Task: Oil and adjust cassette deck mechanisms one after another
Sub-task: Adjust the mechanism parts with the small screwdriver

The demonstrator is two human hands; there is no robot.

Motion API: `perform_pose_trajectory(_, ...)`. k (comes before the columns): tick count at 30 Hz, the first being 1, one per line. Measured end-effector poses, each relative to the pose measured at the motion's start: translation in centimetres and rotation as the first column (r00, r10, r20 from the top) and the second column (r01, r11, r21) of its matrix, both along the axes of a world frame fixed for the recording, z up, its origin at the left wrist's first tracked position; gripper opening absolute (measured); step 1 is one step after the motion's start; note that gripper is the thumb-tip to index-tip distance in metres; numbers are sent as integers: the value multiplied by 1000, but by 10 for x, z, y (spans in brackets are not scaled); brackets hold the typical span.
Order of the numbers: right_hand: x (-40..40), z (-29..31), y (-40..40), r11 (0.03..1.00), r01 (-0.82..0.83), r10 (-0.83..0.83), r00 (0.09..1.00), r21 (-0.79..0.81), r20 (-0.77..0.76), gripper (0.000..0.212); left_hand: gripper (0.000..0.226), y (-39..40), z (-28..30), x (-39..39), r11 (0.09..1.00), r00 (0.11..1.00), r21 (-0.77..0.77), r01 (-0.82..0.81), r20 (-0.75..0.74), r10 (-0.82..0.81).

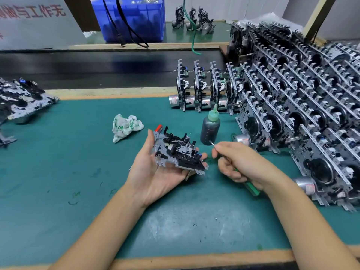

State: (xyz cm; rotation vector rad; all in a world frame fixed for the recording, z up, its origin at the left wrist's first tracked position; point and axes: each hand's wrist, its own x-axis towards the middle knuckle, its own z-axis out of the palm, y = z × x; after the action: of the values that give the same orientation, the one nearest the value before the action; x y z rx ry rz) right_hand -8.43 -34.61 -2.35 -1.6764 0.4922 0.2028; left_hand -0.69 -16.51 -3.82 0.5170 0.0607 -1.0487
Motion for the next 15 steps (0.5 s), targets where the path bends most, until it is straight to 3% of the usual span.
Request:
perform_pose_trajectory(2, 1, -4, -1, 964, 116, -91, 989, -239, 116, 24, 81, 1, 1, 1, 1000, 1000, 2, -14, -10, 14)
perform_pose_trajectory(3, 1, -7, -2, 888, 163, -92, 979, -430, 182, 24, 78, 2, 1, 2, 1000, 1000, -3, -23, -11, 22)
perform_pose_trajectory(5, -1, -11, 0, 638, 195, -28, 973, -745, 231, 23, 71, 4, 0, 5, 999, 999, -12, -33, -13, 33)
perform_pose_trajectory(6, -2, -12, 3, 519, 217, -20, 970, -827, 242, 22, 68, 5, -1, 7, 999, 999, -11, -34, -16, 34)
perform_pose_trajectory(8, -2, -14, 10, 420, 325, -40, 940, -847, 340, 20, 66, 7, -4, 9, 1000, 1000, -3, -29, -12, 29)
perform_pose_trajectory(11, -1, -14, 18, 515, 449, -57, 868, -730, 493, 37, 65, 7, -7, 9, 1000, 1000, 3, -9, 22, 9)
perform_pose_trajectory(15, 9, -15, 23, 730, 394, -106, 873, -559, 476, 63, 72, 6, -7, 10, 999, 995, -8, 51, 81, -51)
